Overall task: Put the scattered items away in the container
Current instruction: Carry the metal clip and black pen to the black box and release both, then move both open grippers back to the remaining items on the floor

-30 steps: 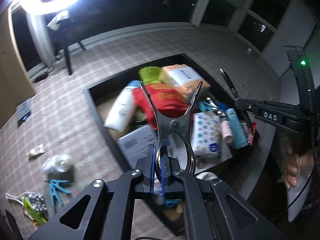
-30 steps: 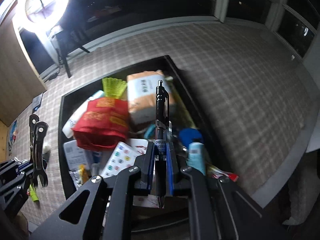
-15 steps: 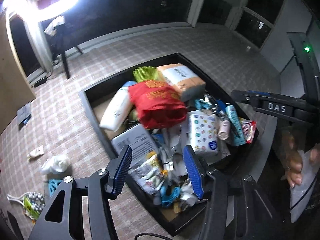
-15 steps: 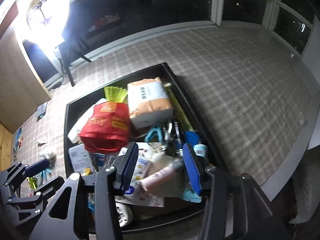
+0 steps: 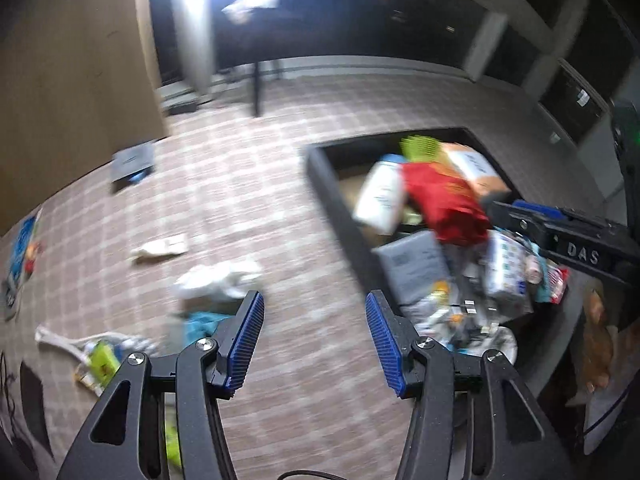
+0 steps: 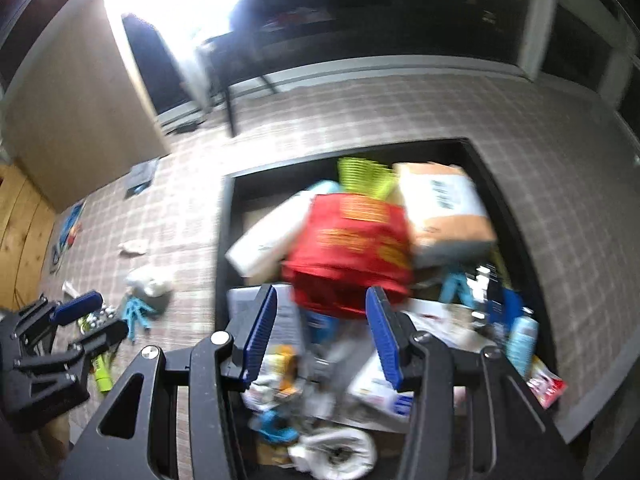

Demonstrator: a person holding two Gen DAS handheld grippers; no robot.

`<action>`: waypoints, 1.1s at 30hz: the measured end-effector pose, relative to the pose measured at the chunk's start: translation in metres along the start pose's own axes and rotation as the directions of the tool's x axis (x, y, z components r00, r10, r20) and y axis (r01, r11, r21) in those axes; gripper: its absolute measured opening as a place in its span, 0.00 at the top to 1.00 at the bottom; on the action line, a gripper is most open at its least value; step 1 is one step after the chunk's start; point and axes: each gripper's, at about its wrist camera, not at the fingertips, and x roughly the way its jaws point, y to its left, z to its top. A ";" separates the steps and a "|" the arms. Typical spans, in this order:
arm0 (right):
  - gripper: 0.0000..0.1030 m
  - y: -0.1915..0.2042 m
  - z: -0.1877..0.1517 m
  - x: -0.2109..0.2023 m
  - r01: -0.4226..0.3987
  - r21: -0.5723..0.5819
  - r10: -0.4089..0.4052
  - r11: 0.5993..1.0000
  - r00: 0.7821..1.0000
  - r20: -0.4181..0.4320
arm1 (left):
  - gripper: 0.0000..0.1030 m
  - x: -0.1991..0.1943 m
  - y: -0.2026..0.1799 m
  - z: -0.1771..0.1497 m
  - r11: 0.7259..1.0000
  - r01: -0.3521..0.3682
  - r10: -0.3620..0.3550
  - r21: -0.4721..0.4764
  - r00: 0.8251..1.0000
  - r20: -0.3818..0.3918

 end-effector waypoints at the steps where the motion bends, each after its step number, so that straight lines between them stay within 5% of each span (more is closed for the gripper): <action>1: 0.55 0.009 0.002 0.003 -0.012 -0.015 0.012 1.000 1.000 -0.005 | 0.51 -0.002 0.013 -0.001 1.000 -0.015 0.015 -0.023 1.000 0.002; 9: 0.55 0.086 0.015 0.030 -0.101 -0.149 0.095 0.984 0.994 -0.051 | 0.51 -0.016 0.120 -0.010 0.971 -0.123 0.127 -0.206 0.992 0.005; 14: 0.55 0.134 0.016 0.052 -0.153 -0.251 0.130 0.956 0.986 -0.104 | 0.51 -0.015 0.158 -0.009 0.962 -0.147 0.151 -0.231 0.989 -0.003; 22: 0.55 0.186 0.008 0.089 -0.196 -0.400 0.126 0.895 0.973 -0.194 | 0.47 0.011 0.154 0.008 0.992 -0.107 0.106 -0.067 0.994 -0.024; 33: 0.51 0.216 0.005 0.134 -0.244 -0.500 0.116 0.831 0.955 -0.273 | 0.40 0.070 0.136 0.031 0.982 -0.084 0.104 0.171 0.988 -0.110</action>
